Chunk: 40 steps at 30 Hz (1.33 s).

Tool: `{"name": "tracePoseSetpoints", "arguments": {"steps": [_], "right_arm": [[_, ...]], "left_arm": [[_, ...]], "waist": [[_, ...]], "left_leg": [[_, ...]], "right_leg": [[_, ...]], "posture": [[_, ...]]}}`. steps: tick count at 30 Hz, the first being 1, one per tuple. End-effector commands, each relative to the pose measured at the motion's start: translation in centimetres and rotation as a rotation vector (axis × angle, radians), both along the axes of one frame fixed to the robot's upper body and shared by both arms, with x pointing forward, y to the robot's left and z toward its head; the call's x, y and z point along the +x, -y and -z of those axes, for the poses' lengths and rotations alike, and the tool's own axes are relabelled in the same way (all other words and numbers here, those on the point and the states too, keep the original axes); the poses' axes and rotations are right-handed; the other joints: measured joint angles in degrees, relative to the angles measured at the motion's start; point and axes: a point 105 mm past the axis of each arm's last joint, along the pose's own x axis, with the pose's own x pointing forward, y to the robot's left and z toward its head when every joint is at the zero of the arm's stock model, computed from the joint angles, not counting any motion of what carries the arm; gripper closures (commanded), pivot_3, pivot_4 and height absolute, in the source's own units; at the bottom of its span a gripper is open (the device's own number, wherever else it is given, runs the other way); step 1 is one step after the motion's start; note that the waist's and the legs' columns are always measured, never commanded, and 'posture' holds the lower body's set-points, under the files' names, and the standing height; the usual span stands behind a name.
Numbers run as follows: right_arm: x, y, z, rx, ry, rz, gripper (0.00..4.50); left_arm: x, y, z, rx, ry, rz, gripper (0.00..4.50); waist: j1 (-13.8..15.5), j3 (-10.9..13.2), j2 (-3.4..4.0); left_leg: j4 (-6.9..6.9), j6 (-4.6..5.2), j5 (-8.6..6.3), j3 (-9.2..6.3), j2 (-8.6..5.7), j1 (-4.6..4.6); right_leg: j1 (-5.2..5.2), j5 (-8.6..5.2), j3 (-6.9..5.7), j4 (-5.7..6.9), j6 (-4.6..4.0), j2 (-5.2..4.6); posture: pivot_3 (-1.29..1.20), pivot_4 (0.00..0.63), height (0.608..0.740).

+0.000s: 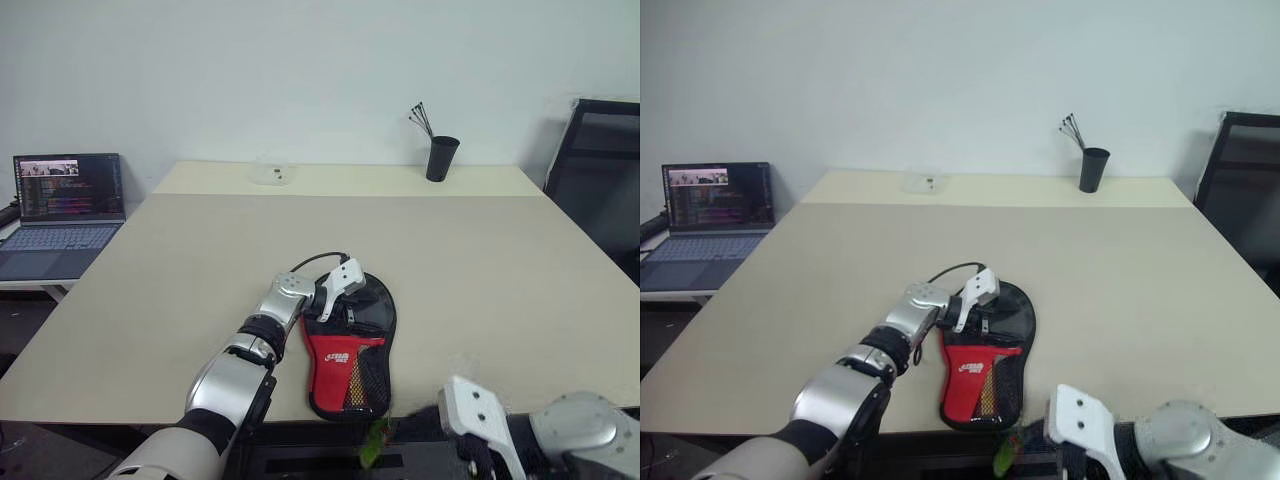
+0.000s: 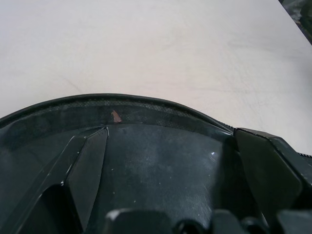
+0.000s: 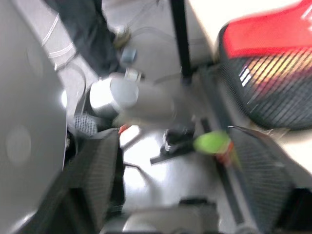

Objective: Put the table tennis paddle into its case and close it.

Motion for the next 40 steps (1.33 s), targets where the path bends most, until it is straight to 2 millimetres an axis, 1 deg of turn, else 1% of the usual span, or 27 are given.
{"name": "tracePoseSetpoints", "arguments": {"steps": [1, 3, 5, 8, 12, 15, 18, 19, 21, 24, 25, 27, 29, 33, 36, 37, 40], "right_arm": [[2.6, 1.0, -1.8, 0.023, 0.085, 0.077, 0.03], [4.9, 2.1, -3.1, 0.053, 0.151, 0.151, 0.03], [7.3, 2.6, -4.5, 0.097, 0.233, 0.22, 0.03], [10.6, 3.7, -5.7, 0.14, 0.311, 0.302, 0.03], [13.4, 4.4, -5.7, 0.193, 0.356, 0.324, 0.03], [15.3, 4.6, -5.0, 0.223, 0.366, 0.335, 0.03], [17.1, 4.9, -4.7, 0.267, 0.351, 0.348, 0.03], [17.6, 4.8, -4.7, 0.281, 0.357, 0.349, 0.03], [18.7, 5.1, -4.8, 0.303, 0.359, 0.345, 0.03], [19.8, 5.0, -4.8, 0.309, 0.355, 0.316, 0.03], [20.2, 5.3, -4.8, 0.306, 0.354, 0.316, 0.03], [21.0, 6.6, -4.7, 0.295, 0.351, 0.334, 0.03], [21.7, 7.5, -4.8, 0.286, 0.355, 0.365, 0.03], [22.7, 9.8, -4.9, 0.244, 0.382, 0.43, 0.03], [22.1, 9.9, -4.7, 0.223, 0.395, 0.437, 0.03], [22.0, 10.0, -4.8, 0.221, 0.393, 0.436, 0.03], [21.8, 10.4, -4.9, 0.187, 0.39, 0.444, 0.03]], "left_arm": [[-0.3, -1.1, 1.2, 0.005, -0.031, -0.029, 0.0], [-0.3, -1.4, 1.1, -0.005, -0.025, -0.033, 0.0], [-0.3, -1.8, 0.6, -0.021, -0.01, -0.032, 0.0], [-0.2, -2.4, -0.9, -0.066, 0.023, -0.031, 0.0], [-0.6, -4.0, -3.6, -0.122, 0.083, -0.052, 0.0], [-1.7, -6.0, -5.3, -0.159, 0.112, -0.101, 0.0], [-3.0, -7.9, -6.3, -0.183, 0.12, -0.177, 0.0], [-3.5, -8.8, -6.4, -0.189, 0.121, -0.212, 0.0], [-4.5, -9.6, -6.4, -0.195, 0.118, -0.277, 0.0], [-6.4, -11.7, -5.8, -0.19, 0.106, -0.392, 0.0], [-7.0, -12.0, -5.6, -0.187, 0.105, -0.423, 0.0], [-7.4, -11.7, -5.4, -0.189, 0.107, -0.463, 0.0], [-7.7, -12.1, -5.4, -0.186, 0.119, -0.5, 0.0], [-7.1, -12.2, -5.1, -0.168, 0.137, -0.525, 0.0], [-6.9, -13.4, -4.4, -0.149, 0.13, -0.529, 0.0], [-6.7, -13.4, -4.3, -0.143, 0.134, -0.531, 0.0], [-5.5, -13.3, -5.0, -0.179, 0.151, -0.537, 0.0]], "waist": [[-0.1, 0.0, 0.0], [-0.2, 0.0, 0.0], [-0.6, 0.0, 0.01], [-1.1, 0.0, 0.02], [-1.3, 0.1, 0.04], [-1.4, 0.1, 0.1], [-1.5, 0.2, 0.18], [-1.5, 0.2, 0.2], [-1.5, 0.2, 0.24], [-1.5, 0.2, 0.27], [-1.5, 0.2, 0.27], [-1.2, 0.2, 0.27], [-0.8, 0.3, 0.28], [-0.7, 0.3, 0.28], [-0.9, 0.3, 0.28], [-0.9, 0.3, 0.28], [-1.0, 0.3, 0.33]], "left_leg": [[0.0, 0.0, 0.0, 0.01, 0.01, 0.02], [-0.02, 0.0, 0.0, 0.02, 0.02, 0.03], [-0.03, 0.0, -0.01, 0.05, 0.03, 0.04], [-0.1, 0.0, -0.01, 0.06, 0.02, 0.08], [-0.25, -0.01, -0.01, 0.09, 0.01, 0.04], [-0.33, -0.01, -0.02, 0.13, 0.03, -0.09], [-0.41, -0.01, -0.02, 0.23, 0.03, -0.06], [-0.42, -0.01, -0.02, 0.24, 0.03, -0.05], [-0.43, -0.01, -0.02, 0.32, 0.04, 0.03], [-0.43, -0.01, -0.02, 0.37, 0.07, 0.07], [-0.43, -0.01, -0.02, 0.38, 0.1, 0.09], [-0.43, -0.02, -0.02, 0.39, 0.13, 0.11], [-0.4, -0.02, -0.02, 0.34, 0.1, 0.1], [-0.36, -0.02, -0.02, 0.42, 0.07, 0.12], [-0.41, -0.02, -0.02, 0.49, 0.06, 0.11], [-0.46, -0.02, -0.02, 0.5, 0.06, 0.12], [-0.55, -0.02, -0.02, 0.51, 0.06, 0.13]], "right_leg": [[0.01, 0.0, 0.01, -0.01, 0.0, 0.0], [0.02, 0.0, 0.03, -0.02, 0.0, -0.01], [0.02, 0.0, 0.05, -0.04, 0.0, -0.01], [0.01, 0.01, 0.07, -0.03, 0.01, 0.03], [-0.09, 0.16, 0.09, -0.05, 0.25, 0.09], [-0.26, 0.15, 0.16, -0.06, 0.24, 0.18], [-0.32, 0.15, 0.33, -0.05, 0.24, 0.21], [-0.32, 0.15, 0.35, -0.05, 0.24, 0.2], [-0.32, 0.15, 0.42, -0.02, 0.24, 0.2], [-0.31, 0.15, 0.49, 0.02, 0.24, 0.16], [-0.3, 0.15, 0.5, 0.02, 0.24, 0.14], [-0.3, 0.15, 0.51, 0.02, 0.24, 0.13], [-0.27, 0.15, 0.45, 0.05, 0.23, 0.11], [-0.26, 0.15, 0.53, 0.06, 0.23, 0.05], [-0.3, 0.15, 0.57, 0.04, 0.23, 0.06], [-0.31, 0.15, 0.57, 0.04, 0.22, 0.06], [-0.36, 0.15, 0.57, 0.04, 0.22, 0.11]], "posture": [[0.0, 0.15, 0.74], [0.0, 0.15, 0.74], [0.0, 0.15, 0.74], [0.0, 0.15, 0.74], [0.0, 0.15, 0.74], [0.0, 0.15, 0.74], [0.0, 0.15, 0.74], [0.0, 0.15, 0.74], [0.0, 0.15, 0.74], [0.0, 0.15, 0.74], [0.0, 0.15, 0.74], [0.0, 0.15, 0.74], [0.0, 0.15, 0.74], [0.0, 0.15, 0.74], [0.0, 0.15, 0.74], [0.0, 0.15, 0.74], [0.0, 0.15, 0.74]]}}
